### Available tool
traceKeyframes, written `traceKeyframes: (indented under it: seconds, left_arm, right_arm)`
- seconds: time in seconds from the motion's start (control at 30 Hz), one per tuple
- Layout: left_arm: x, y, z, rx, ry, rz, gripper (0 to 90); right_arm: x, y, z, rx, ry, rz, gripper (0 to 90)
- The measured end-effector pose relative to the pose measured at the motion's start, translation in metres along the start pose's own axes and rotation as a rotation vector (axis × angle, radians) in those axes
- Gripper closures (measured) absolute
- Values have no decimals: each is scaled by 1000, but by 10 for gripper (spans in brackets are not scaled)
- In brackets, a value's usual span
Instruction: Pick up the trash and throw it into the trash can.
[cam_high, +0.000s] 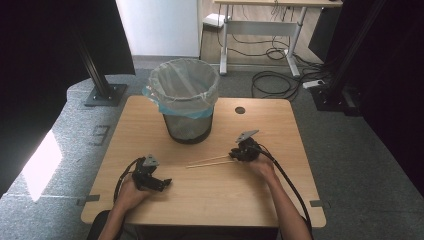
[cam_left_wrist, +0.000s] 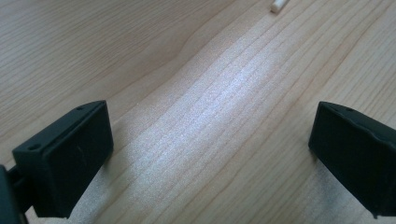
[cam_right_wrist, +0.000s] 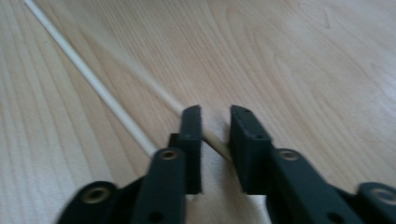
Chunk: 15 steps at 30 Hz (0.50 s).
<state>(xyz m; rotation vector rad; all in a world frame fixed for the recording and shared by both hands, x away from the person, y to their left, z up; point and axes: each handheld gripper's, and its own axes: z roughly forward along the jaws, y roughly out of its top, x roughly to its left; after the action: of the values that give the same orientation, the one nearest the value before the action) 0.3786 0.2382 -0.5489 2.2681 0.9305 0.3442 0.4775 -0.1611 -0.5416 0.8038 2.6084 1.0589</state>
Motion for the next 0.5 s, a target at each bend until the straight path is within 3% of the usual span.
traceKeyframes:
  seconds: [0.03, 0.3, 0.5]
  left_arm:
    - [0, 0, 0, -1, 0, 0, 0]
    - [0, 0, 0, -1, -1, 1, 0]
    - [0, 0, 0, -1, -1, 1, 0]
  right_arm:
    - [3, 0, 0, 1, 9, 10, 830]
    - [10, 0, -1, 7, 31, 6, 845]
    - [15, 4, -5, 11, 47, -52, 853]
